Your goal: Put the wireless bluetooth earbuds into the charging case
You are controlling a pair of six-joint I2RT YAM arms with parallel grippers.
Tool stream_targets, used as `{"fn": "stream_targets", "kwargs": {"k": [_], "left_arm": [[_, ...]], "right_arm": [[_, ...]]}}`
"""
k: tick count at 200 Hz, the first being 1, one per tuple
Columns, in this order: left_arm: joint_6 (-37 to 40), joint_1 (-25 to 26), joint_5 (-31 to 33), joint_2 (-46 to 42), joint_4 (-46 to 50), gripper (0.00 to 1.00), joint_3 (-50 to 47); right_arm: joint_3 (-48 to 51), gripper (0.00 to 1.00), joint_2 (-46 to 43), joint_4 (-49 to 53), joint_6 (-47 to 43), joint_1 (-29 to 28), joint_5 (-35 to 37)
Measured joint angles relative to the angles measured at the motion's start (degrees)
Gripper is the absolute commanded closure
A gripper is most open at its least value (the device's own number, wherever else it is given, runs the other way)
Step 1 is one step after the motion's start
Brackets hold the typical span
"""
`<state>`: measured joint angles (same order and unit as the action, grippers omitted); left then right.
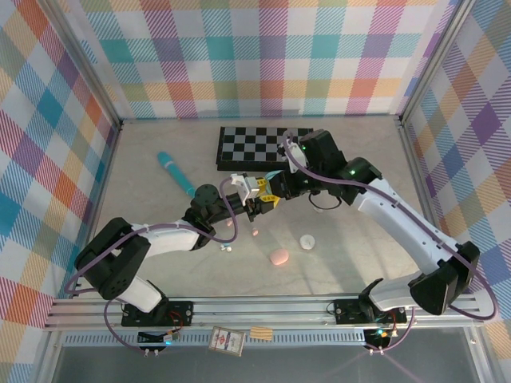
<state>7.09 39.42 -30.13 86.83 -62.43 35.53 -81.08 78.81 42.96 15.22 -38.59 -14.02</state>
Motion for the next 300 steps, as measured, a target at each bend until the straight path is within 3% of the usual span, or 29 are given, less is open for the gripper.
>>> {"fn": "stream_targets", "kwargs": {"k": [82, 194, 300], "left_arm": [[-0.15, 0.0, -0.48, -0.33, 1.38, 0.73, 0.0], [-0.2, 0.0, -0.48, -0.33, 1.38, 0.73, 0.0], [3.72, -0.07, -1.57, -0.83, 2.4, 0.73, 0.0]], "right_arm": [[-0.02, 0.69, 0.79, 0.46, -1.05, 0.0, 1.53], [-0.02, 0.83, 0.76, 0.46, -1.16, 0.02, 1.95], [-1.7, 0.82, 0.79, 4.28, -2.23, 3.06, -5.22]]}}
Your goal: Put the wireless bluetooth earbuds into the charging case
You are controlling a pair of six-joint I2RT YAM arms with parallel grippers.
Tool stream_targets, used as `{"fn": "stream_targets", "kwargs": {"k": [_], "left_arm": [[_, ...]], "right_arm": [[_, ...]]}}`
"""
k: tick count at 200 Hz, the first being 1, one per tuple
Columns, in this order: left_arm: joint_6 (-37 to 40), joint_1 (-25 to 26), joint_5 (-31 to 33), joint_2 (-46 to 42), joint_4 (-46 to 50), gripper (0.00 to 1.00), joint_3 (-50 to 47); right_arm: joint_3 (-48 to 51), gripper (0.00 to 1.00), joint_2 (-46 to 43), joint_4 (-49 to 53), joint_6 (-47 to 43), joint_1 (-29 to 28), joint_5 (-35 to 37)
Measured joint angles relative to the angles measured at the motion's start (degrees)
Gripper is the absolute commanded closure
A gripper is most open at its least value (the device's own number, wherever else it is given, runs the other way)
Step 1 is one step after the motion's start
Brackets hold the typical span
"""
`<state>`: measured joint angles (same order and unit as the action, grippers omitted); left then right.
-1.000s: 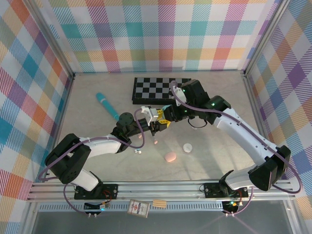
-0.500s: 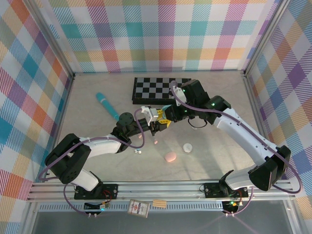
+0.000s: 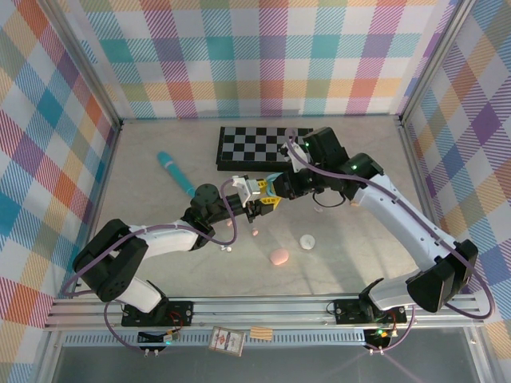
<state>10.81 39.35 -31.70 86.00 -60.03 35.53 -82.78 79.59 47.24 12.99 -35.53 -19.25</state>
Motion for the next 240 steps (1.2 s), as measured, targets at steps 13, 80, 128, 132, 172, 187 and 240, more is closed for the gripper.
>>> {"fn": "stream_targets", "kwargs": {"k": [13, 80, 128, 132, 172, 187, 240], "left_arm": [[0.28, 0.0, -0.63, -0.13, -0.02, 0.73, 0.0], [0.63, -0.07, -1.88, -0.15, 0.42, 0.73, 0.0], [0.35, -0.07, -1.9, -0.15, 0.2, 0.73, 0.0], [0.33, -0.07, -1.88, -0.15, 0.2, 0.73, 0.0], [-0.92, -0.07, -1.86, -0.13, 0.0, 0.73, 0.0], [-1.33, -0.07, -1.88, -0.13, -0.13, 0.73, 0.0], [-2.64, -0.07, -0.33, 1.07, -0.28, 0.74, 0.0]], "right_arm": [[-0.81, 0.82, 0.15, 0.85, -0.04, 0.33, -0.74], [-1.81, 0.79, 3.04, 2.49, 0.02, 1.05, -3.98], [-2.19, 0.65, 3.1, 3.02, 0.92, 1.44, -4.85], [-2.21, 0.65, 3.1, 2.99, 0.87, 1.44, -4.87], [-2.54, 0.62, 3.06, 3.26, 1.51, 1.44, -2.91], [-2.54, 0.61, 2.86, 3.32, 1.53, 1.44, -1.95], [-2.51, 0.58, -0.22, 2.49, 1.53, 1.46, -1.33]]}}
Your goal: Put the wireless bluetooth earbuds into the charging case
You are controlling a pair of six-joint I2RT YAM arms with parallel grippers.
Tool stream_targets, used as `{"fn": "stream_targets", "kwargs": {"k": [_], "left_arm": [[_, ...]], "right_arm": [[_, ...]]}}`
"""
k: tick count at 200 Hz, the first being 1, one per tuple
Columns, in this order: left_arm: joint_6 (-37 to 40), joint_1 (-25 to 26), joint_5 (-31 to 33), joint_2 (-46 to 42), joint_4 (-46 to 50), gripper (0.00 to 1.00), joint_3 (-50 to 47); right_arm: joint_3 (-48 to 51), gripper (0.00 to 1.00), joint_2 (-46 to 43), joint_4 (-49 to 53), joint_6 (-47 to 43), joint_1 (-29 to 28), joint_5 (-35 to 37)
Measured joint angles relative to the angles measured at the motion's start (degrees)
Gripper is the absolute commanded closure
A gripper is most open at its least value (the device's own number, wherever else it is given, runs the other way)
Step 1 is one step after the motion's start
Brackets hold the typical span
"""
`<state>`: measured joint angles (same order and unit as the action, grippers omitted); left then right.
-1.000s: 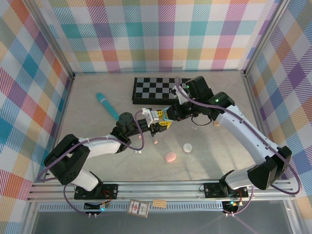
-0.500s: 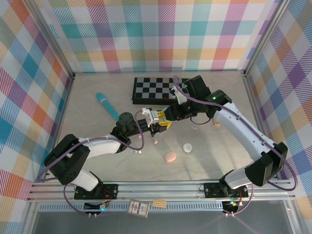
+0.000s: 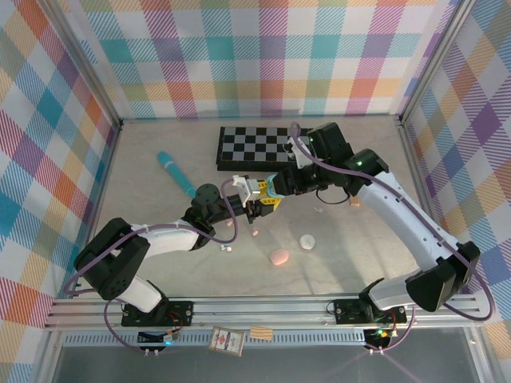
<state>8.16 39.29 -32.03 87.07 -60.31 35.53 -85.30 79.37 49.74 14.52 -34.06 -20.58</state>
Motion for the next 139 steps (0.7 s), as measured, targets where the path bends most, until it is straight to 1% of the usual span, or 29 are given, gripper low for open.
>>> {"fn": "stream_targets", "kwargs": {"k": [16, 80, 118, 139], "left_arm": [[-0.02, 0.0, 0.11, 0.26, 0.02, 0.74, 0.11], [-0.46, 0.0, 2.14, 0.33, 0.07, 0.74, 0.61], [-0.83, 0.0, 2.78, 0.31, 0.09, 0.74, 0.72], [-0.87, 0.0, 2.75, 0.31, 0.11, 0.74, 0.72]], "right_arm": [[0.07, 0.58, -0.48, -0.79, 0.02, 0.0, -1.01], [1.2, 0.71, -0.35, -1.25, 1.29, 0.0, -3.37], [2.32, 0.74, 0.31, -1.22, 1.33, 0.0, -3.56], [2.38, 0.78, 0.92, -1.25, 1.36, 0.0, -3.45]]}}
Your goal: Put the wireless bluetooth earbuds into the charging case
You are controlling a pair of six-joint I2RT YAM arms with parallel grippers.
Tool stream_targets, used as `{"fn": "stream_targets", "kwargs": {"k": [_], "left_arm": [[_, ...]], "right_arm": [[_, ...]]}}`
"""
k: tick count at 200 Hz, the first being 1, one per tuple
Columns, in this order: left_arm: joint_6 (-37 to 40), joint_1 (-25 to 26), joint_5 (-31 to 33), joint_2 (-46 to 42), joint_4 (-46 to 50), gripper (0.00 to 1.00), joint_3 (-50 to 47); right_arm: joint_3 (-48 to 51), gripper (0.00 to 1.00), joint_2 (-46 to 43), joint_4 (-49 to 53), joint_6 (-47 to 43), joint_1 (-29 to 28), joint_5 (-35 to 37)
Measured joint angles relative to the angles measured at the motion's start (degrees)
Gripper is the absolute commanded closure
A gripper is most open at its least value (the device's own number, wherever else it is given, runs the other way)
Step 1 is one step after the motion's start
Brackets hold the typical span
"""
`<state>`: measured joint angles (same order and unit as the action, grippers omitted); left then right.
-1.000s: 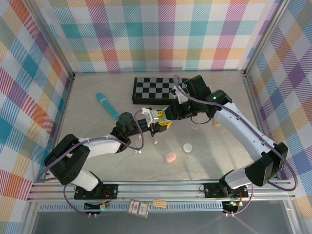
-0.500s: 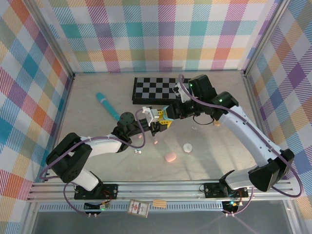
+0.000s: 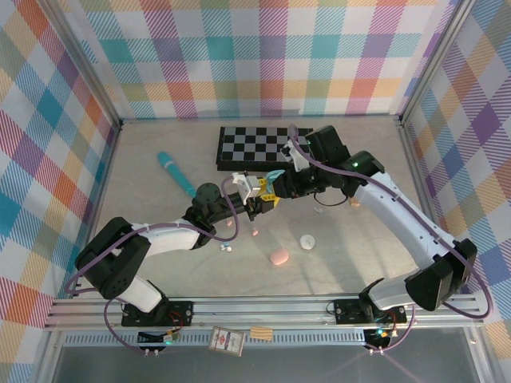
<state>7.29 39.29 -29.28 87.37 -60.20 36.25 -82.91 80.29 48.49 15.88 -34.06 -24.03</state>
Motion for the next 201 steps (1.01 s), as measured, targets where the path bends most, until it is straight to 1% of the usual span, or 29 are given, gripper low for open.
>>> {"fn": "stream_targets", "kwargs": {"k": [51, 117, 171, 201], "left_arm": [[0.0, -0.04, -0.02, 0.0, 0.31, 0.74, 0.0], [-0.24, -0.04, -0.09, 0.0, 0.37, 0.74, 0.0], [-0.24, -0.04, -0.22, -0.04, 0.28, 0.74, 0.0], [-0.24, -0.04, -0.22, -0.11, 0.26, 0.74, 0.0]], "right_arm": [[0.0, 0.84, 0.57, -1.03, 0.63, 0.0, 1.95], [0.0, 0.84, 0.57, -2.51, 1.44, 0.0, 4.52], [-0.13, 0.83, 0.74, -2.47, 2.16, 0.15, 8.68], [-0.13, 0.78, 0.79, -2.4, 2.78, 0.37, 8.96]]}}
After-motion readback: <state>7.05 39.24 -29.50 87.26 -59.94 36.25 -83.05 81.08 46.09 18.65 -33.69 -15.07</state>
